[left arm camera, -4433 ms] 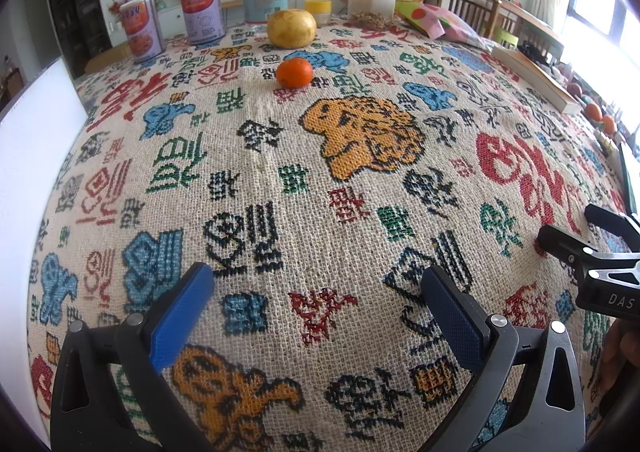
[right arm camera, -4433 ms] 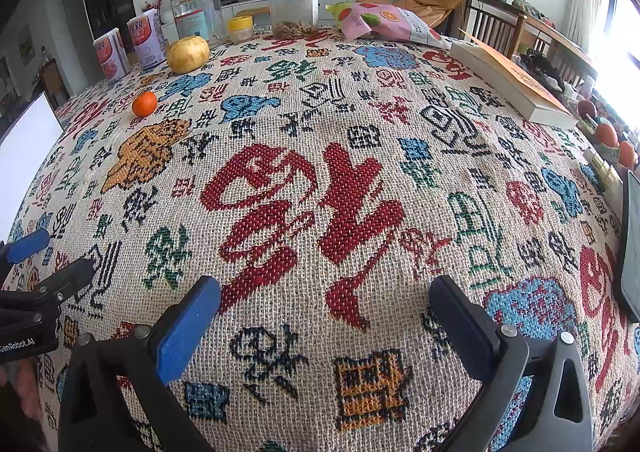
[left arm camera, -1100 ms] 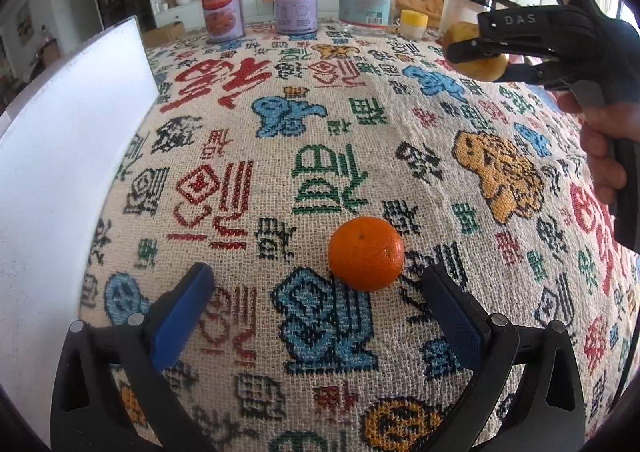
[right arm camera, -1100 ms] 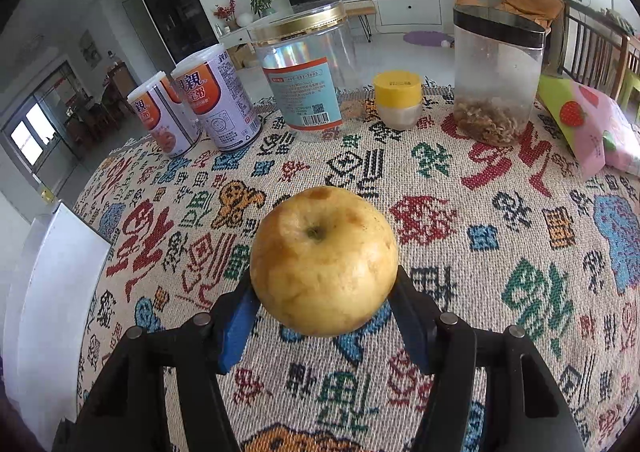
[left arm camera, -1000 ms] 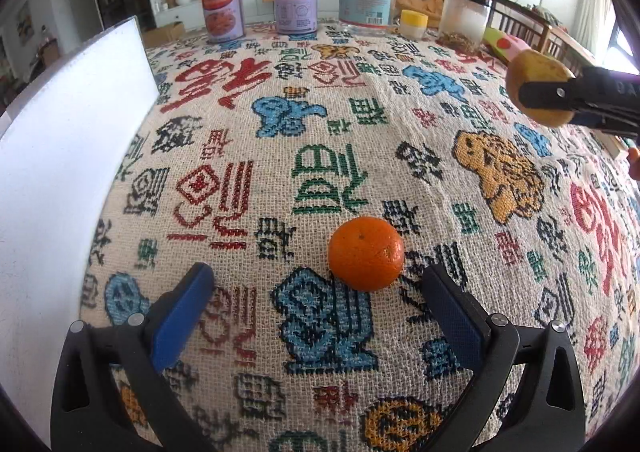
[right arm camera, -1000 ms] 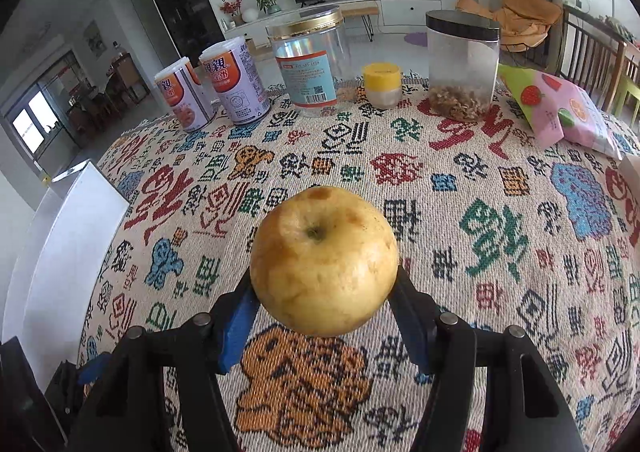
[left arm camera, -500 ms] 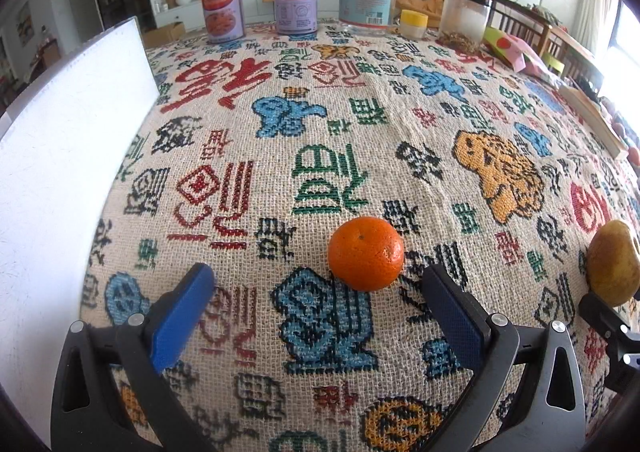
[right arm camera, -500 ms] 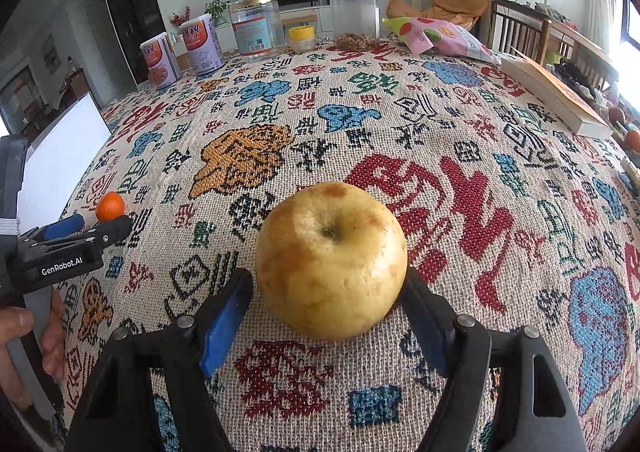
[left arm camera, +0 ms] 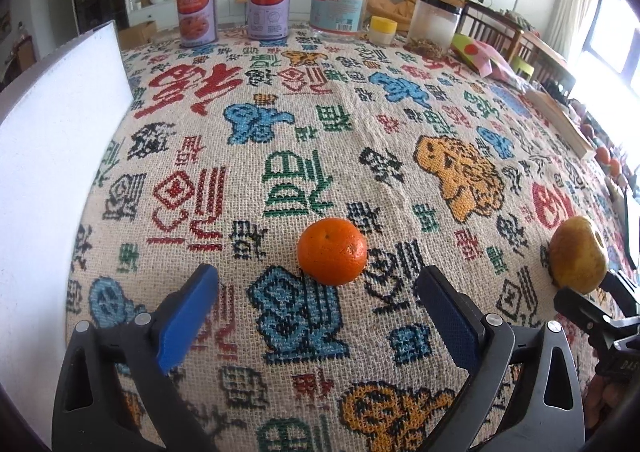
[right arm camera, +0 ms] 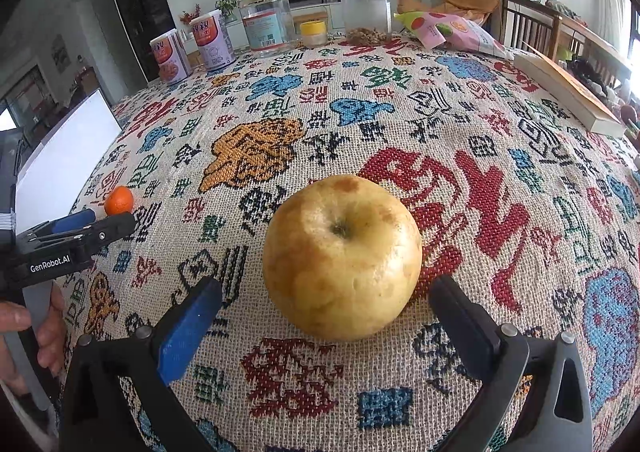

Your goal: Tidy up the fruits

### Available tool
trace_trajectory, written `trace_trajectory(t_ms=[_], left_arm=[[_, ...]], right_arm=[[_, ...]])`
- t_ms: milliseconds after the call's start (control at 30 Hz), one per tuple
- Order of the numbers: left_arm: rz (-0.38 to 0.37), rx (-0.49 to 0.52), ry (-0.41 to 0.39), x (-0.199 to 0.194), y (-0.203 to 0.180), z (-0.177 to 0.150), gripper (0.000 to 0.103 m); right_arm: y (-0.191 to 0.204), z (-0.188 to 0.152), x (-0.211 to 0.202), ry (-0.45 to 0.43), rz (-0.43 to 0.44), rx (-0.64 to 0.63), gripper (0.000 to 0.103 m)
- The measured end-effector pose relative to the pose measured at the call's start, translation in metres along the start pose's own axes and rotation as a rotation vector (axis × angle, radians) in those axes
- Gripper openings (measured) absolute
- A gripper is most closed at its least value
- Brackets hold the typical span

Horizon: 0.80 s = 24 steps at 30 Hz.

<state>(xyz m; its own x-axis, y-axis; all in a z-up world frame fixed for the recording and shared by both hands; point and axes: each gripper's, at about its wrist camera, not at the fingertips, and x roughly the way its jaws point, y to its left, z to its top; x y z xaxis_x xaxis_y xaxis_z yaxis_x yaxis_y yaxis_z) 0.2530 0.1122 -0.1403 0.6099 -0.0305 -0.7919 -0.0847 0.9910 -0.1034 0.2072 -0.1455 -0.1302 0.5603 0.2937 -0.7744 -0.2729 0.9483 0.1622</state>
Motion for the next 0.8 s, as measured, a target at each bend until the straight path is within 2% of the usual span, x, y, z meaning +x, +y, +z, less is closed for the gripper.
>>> trace_trajectory(t_ms=[33, 67, 100, 133, 200, 267, 300, 333, 367, 433, 533, 600, 700, 767, 800], left_arm=[[0.02, 0.017, -0.006, 0.001, -0.004, 0.002, 0.099], [0.05, 0.038, -0.009, 0.003, -0.008, 0.005, 0.087], [0.076, 0.059, 0.002, 0.008, -0.011, 0.008, 0.063], [0.078, 0.063, 0.015, 0.012, -0.013, 0.01, 0.057], [0.079, 0.033, -0.008, 0.009, -0.011, 0.012, 0.031], [0.087, -0.001, -0.007, 0.003, -0.009, 0.009, 0.03], [0.081, -0.029, -0.007, -0.002, -0.007, 0.005, 0.03], [0.07, -0.055, -0.005, -0.008, -0.005, -0.001, 0.03], [0.054, -0.078, -0.003, -0.016, -0.004, -0.007, 0.029], [0.003, -0.126, 0.005, -0.035, -0.003, -0.022, 0.029], [-0.128, -0.191, 0.015, -0.08, -0.003, -0.041, 0.029], [-0.241, -0.224, 0.003, -0.124, 0.0, -0.051, 0.029], [-0.356, -0.263, -0.063, -0.2, 0.017, -0.055, 0.029], [-0.367, -0.292, -0.131, -0.247, 0.043, -0.051, 0.029], [-0.344, -0.302, -0.177, -0.268, 0.06, -0.046, 0.029]], right_arm=[[-0.005, 0.0, -0.002, -0.011, 0.03, 0.022, 0.103], [-0.008, 0.0, -0.004, -0.019, 0.052, 0.038, 0.103], [-0.011, 0.0, -0.006, -0.028, 0.071, 0.052, 0.103], [-0.012, 0.0, -0.007, -0.036, 0.081, 0.061, 0.103], [-0.014, -0.001, -0.011, -0.052, 0.077, 0.074, 0.102], [-0.015, 0.0, -0.014, -0.07, 0.07, 0.08, 0.102], [-0.015, 0.0, -0.014, -0.07, 0.066, 0.081, 0.098], [-0.015, 0.001, -0.011, -0.059, 0.068, 0.083, 0.084], [-0.016, 0.003, -0.008, -0.043, 0.065, 0.084, 0.075], [-0.016, 0.006, -0.009, -0.053, 0.056, 0.086, 0.067], [-0.015, 0.006, -0.01, -0.036, 0.063, 0.101, 0.066], [-0.011, 0.004, -0.018, -0.018, 0.117, 0.124, 0.066], [0.023, 0.005, -0.037, 0.002, 0.214, 0.071, 0.066], [0.065, 0.011, -0.053, 0.015, 0.308, -0.005, 0.066], [0.087, 0.016, -0.062, 0.016, 0.348, -0.051, 0.066]])
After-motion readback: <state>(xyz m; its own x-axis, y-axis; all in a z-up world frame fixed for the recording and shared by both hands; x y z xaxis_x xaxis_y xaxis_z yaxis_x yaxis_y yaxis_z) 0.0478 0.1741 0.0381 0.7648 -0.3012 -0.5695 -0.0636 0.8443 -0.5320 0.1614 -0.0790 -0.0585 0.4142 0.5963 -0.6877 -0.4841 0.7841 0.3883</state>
